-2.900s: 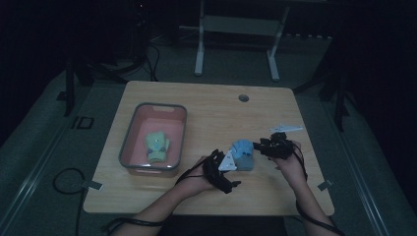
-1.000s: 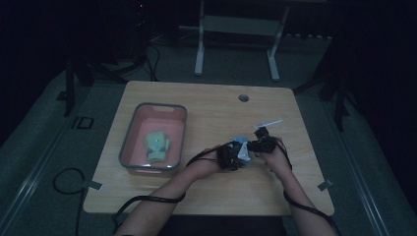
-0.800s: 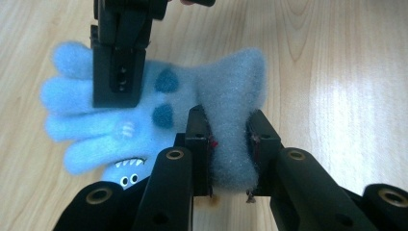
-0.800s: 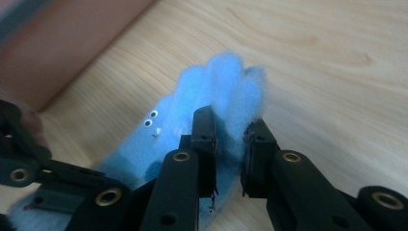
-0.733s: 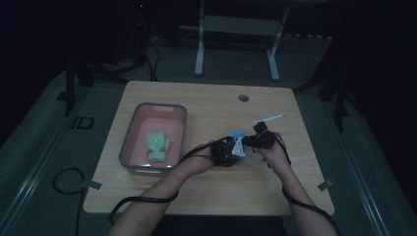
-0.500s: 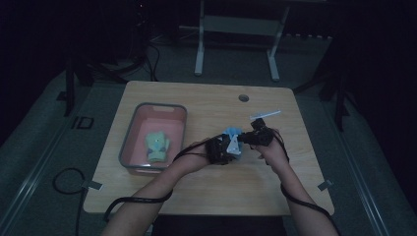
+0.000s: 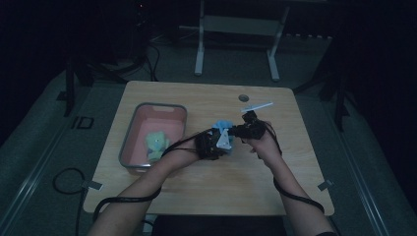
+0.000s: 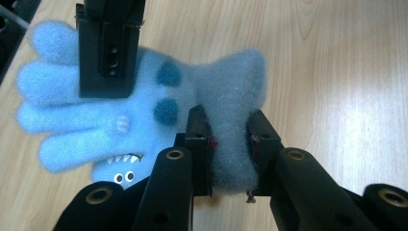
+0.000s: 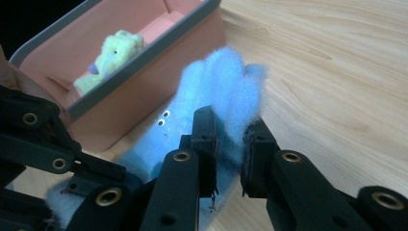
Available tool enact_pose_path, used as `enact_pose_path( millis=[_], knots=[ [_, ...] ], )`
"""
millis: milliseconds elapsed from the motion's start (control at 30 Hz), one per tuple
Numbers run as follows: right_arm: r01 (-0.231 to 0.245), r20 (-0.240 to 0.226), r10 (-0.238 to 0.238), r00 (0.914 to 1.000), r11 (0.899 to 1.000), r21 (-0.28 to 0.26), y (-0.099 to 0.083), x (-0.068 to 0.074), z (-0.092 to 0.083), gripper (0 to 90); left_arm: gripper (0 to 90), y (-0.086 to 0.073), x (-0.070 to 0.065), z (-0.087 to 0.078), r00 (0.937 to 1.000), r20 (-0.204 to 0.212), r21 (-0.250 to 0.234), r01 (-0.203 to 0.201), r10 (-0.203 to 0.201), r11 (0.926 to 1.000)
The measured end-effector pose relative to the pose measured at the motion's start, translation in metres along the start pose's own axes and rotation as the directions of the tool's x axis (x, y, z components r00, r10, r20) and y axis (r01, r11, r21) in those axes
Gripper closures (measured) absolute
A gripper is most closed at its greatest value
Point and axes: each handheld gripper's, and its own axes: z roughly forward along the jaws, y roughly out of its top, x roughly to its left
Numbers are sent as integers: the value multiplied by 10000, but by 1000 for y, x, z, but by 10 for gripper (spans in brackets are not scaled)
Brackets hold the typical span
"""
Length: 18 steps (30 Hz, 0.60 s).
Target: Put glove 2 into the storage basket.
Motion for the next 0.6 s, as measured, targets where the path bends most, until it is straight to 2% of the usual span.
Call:
enact_pose_path(
  millis=[333, 600],
  knots=[
    [317, -237, -317, 9992, 9995, -2, 15, 16, 7, 790, 762, -10, 2, -18, 9999, -128, 86, 76, -75, 9999],
    [616, -533, -612, 9967, 9981, 63, 32, 34, 19, 790, 762, -25, 6, -36, 9993, -310, 271, 209, -200, 9994]
  ],
)
